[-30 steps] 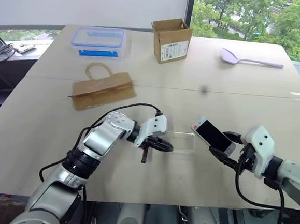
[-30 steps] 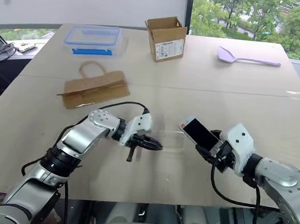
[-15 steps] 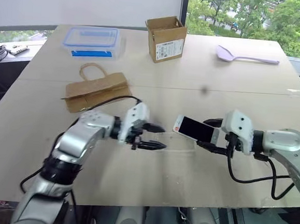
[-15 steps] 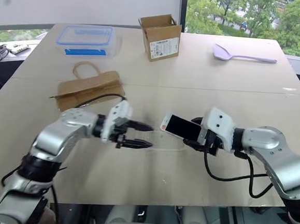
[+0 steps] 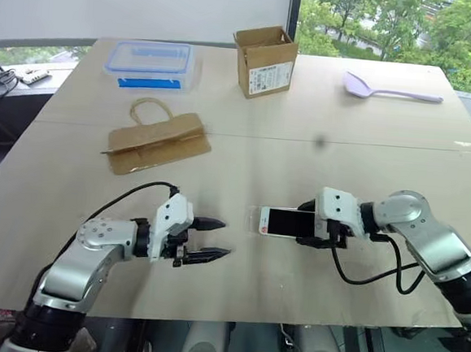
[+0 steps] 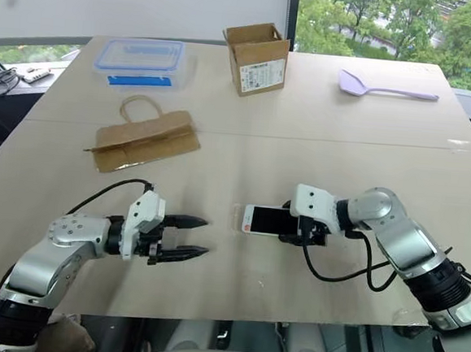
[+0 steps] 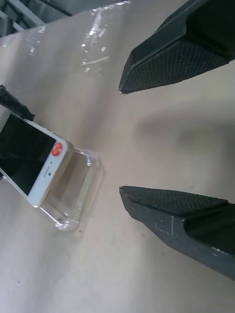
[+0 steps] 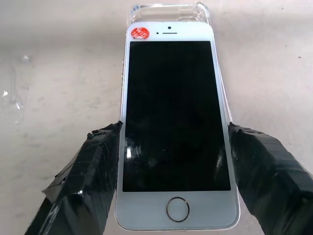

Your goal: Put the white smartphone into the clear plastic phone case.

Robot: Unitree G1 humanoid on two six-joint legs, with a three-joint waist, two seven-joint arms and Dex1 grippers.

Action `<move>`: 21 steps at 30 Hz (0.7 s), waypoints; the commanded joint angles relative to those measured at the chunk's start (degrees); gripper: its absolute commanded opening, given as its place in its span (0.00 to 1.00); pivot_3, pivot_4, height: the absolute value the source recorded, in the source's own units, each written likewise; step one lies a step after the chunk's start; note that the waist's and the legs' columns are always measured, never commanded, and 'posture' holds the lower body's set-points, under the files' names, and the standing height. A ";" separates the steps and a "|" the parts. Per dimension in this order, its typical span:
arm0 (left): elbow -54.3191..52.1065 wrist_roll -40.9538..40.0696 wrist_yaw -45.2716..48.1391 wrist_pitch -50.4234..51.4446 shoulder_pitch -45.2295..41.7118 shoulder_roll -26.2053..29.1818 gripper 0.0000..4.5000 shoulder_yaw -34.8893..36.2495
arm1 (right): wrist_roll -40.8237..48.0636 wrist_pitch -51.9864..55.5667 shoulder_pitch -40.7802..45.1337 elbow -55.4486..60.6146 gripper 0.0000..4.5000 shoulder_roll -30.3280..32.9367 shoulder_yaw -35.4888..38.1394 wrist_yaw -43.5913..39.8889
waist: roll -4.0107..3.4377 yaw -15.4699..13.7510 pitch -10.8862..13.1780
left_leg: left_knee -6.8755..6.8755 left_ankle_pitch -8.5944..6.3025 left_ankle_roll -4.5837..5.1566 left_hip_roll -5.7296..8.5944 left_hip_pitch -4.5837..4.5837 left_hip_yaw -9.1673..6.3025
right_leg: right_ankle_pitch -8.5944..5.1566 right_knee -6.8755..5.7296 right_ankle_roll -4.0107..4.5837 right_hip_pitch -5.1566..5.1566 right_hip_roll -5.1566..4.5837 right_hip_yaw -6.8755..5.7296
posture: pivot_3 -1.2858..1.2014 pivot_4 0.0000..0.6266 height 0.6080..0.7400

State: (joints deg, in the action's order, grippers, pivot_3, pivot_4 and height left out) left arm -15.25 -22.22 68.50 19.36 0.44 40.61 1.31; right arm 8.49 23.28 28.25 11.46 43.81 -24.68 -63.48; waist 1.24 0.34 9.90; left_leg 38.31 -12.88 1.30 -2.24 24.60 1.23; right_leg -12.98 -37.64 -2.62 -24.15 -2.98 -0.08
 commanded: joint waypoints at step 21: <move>0.02 -1.32 -1.83 -5.87 3.72 -0.03 0.67 0.73 | -8.03 -8.94 5.88 -7.11 0.66 -2.36 -1.97 -8.30 | -0.01 0.25 0.00 | 0.00 0.00 0.00 -0.01 -0.03 0.05 | 0.00 -0.03 0.00 0.00 0.01 0.00 | 0.52 0.24 1.00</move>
State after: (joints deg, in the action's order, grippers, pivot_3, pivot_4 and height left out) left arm -14.96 -22.66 66.96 14.44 4.29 40.55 1.37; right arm 1.51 15.65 34.08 3.48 41.50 -25.53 -70.62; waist 1.24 0.59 9.90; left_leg 38.30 -12.88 1.30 -2.25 24.57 1.28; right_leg -12.98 -37.67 -2.62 -24.15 -2.97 -0.09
